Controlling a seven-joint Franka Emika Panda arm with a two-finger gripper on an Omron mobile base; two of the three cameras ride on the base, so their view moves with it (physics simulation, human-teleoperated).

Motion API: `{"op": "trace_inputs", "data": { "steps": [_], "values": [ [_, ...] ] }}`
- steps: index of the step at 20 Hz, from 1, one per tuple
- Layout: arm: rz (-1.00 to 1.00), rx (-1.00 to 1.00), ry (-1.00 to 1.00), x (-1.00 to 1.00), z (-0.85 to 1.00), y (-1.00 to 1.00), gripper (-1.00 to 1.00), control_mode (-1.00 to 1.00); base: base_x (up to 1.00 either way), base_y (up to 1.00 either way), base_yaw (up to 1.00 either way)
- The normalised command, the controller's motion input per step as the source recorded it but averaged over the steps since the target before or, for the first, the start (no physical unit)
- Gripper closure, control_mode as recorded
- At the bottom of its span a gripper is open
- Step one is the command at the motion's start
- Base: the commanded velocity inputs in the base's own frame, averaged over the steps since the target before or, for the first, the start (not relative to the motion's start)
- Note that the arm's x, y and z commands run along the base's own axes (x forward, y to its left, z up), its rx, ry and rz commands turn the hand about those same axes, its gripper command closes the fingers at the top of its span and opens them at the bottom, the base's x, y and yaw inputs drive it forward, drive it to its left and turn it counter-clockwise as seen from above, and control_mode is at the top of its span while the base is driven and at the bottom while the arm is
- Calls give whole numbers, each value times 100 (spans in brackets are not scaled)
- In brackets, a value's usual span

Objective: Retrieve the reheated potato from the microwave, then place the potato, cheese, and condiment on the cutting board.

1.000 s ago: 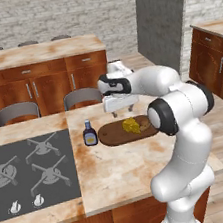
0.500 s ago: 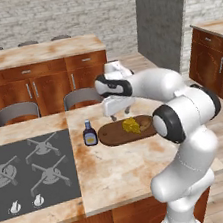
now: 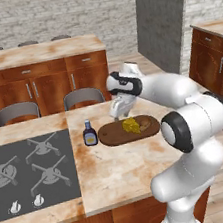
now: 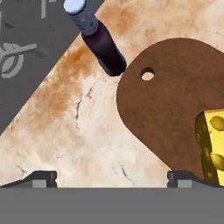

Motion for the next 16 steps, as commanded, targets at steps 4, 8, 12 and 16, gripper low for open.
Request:
{"op": "trace_inputs", "data": {
  "steps": [4, 8, 12, 16],
  "values": [
    [24, 24, -26, 6, -4, 3, -100, -100, 0, 0, 0],
    [20, 26, -29, 15, -3, 4, -100, -100, 0, 0, 0],
    [15, 28, -17, 10, -14, 9, -100, -100, 0, 0, 0],
    [16, 27, -19, 8, -5, 15, -100, -100, 0, 0, 0]
  ]
}}
